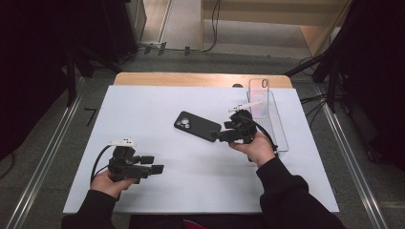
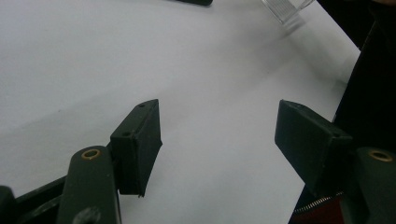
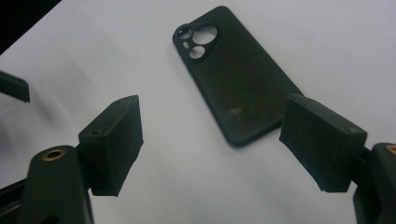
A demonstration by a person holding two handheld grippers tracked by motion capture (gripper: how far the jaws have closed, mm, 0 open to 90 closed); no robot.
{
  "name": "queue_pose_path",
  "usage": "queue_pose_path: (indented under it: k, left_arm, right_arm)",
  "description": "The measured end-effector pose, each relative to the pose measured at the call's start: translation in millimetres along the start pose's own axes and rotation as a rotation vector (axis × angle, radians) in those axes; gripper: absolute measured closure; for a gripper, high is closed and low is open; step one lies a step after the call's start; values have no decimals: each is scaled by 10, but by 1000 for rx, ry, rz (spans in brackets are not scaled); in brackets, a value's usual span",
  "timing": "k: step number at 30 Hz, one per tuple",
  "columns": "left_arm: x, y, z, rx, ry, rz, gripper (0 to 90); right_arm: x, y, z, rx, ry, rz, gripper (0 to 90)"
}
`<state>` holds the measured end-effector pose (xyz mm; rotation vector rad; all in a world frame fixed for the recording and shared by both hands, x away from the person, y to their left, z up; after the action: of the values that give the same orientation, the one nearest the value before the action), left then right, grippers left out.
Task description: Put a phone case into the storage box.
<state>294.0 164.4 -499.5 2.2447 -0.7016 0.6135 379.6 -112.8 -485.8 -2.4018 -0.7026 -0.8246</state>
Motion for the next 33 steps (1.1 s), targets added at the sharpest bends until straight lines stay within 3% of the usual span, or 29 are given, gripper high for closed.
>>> queue_pose_path:
  k: [8,14,16,22,29,33]
  left_arm:
    - [-17,-49,-47,21,12,-13,312]
    - [-35,-52,-50,25,10,-11,312]
    - [-34,-54,-49,25,10,-10,312]
    - [-33,-59,-42,26,8,-9,312]
    - [-34,-52,-37,29,4,-4,312]
    - [-33,-49,-24,27,2,-3,312]
  right_arm:
    - [176,89,197,-32,-11,18,197]
    - [307,203,412,-90,-17,34,224]
    - [350,244,485,-97,-24,58,259]
    - [437,340,671,-96,-29,114,486]
    - [454,434,832,-94,-41,97,856]
    - [447,498,913,-131,-50,63,873]
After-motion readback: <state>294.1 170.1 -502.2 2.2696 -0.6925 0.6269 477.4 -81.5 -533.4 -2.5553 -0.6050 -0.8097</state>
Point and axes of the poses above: each handheld gripper's, and its own axes: z roughly forward along the jaws, x roughly out of its top, y roughly to its right, the point moved 7 cm from there along z, roughly forward along the jaws, and after that the axes turned 3 degrees about -z, right-handed, at the moved point
